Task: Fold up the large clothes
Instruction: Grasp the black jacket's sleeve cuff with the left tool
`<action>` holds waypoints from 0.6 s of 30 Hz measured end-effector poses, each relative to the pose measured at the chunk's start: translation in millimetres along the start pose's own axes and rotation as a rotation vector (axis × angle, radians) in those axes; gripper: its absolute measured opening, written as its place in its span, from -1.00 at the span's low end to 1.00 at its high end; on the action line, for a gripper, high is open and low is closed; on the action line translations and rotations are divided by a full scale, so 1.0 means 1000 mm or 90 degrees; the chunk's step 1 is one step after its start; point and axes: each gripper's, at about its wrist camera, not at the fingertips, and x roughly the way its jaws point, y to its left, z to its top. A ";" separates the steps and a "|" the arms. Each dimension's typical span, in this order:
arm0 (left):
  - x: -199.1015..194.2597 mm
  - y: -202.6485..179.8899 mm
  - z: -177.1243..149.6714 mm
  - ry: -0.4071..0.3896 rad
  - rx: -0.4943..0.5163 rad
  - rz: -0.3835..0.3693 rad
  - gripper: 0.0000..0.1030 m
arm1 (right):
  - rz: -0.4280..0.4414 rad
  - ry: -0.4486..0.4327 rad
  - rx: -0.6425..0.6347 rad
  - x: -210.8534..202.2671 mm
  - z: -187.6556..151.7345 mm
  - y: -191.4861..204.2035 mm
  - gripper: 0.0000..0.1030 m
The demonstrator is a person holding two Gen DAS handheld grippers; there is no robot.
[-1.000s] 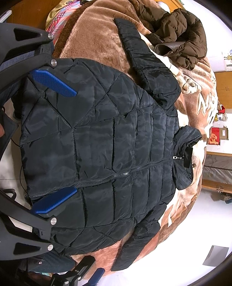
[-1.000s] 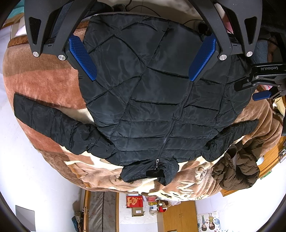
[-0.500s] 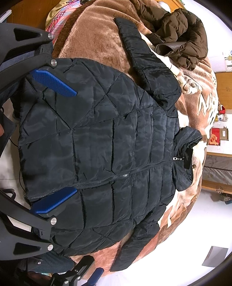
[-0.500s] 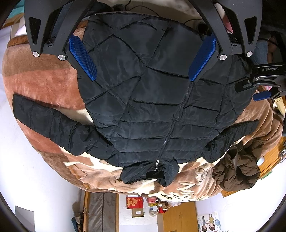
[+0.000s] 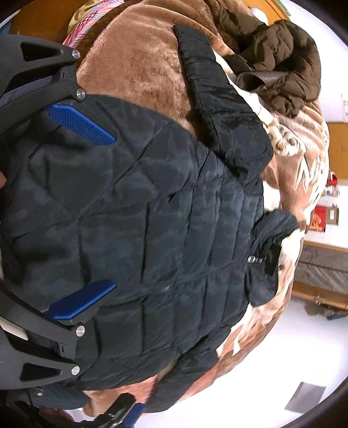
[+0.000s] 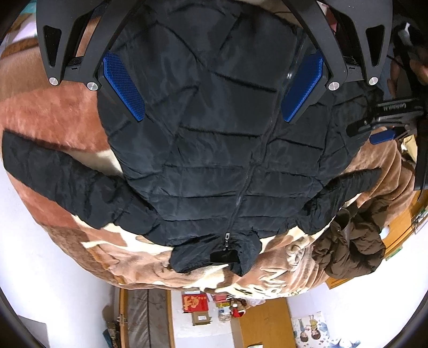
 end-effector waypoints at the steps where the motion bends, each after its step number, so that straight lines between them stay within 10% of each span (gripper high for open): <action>1: 0.003 0.006 0.004 -0.001 -0.010 0.001 0.98 | -0.002 0.001 -0.008 0.004 0.003 0.001 1.00; 18: 0.058 0.152 0.071 -0.018 -0.200 0.056 0.89 | -0.014 0.047 -0.065 0.087 0.063 0.026 0.97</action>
